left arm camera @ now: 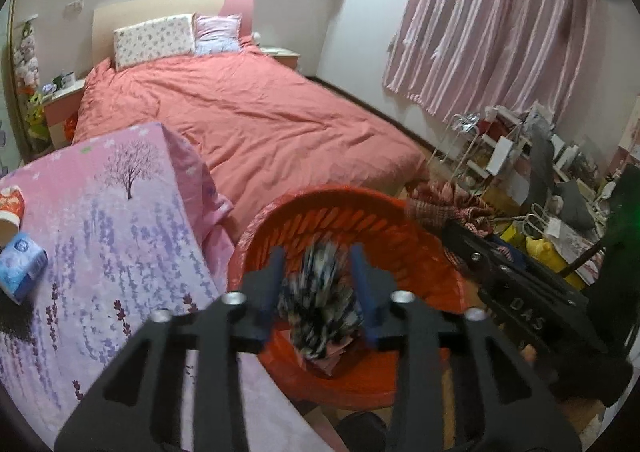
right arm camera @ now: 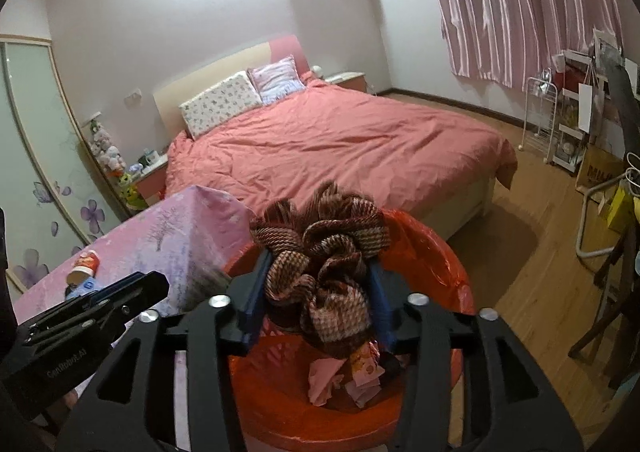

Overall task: Collect trash
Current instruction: 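Open both tools over the orange basket to drop the scrunchies, then grasp the grey-green sock with the left tool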

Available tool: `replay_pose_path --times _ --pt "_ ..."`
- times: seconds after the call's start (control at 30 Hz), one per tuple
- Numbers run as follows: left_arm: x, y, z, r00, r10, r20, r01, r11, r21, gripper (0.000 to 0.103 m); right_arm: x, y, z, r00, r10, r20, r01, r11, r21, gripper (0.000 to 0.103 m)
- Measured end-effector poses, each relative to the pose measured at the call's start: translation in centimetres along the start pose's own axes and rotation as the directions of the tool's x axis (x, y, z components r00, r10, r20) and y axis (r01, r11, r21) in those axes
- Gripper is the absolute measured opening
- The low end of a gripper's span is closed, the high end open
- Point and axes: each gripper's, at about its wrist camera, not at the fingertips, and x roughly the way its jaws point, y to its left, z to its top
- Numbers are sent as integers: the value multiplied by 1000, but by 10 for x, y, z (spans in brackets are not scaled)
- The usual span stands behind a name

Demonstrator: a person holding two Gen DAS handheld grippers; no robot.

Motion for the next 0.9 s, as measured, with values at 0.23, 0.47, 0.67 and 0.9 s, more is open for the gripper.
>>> replay_pose_path --times 0.23,0.47,0.67,0.9 --pt "-3 31 -11 997 82 -15 -82 996 -34 60 -3 6 -9 999 -29 -14 29 999 -17 61" --pt "-44 82 -29 979 204 3 -204 978 -46 74 -4 32 -11 1000 -7 -26 5 997 -73 66" --pt "-94 165 -53 938 346 -15 -344 927 -152 76 0 75 -26 997 33 -69 -43 987 -155 66" --pt "-151 282 -82 838 539 -83 -532 776 -338 76 5 131 -46 990 75 -119 -103 964 -247 66"
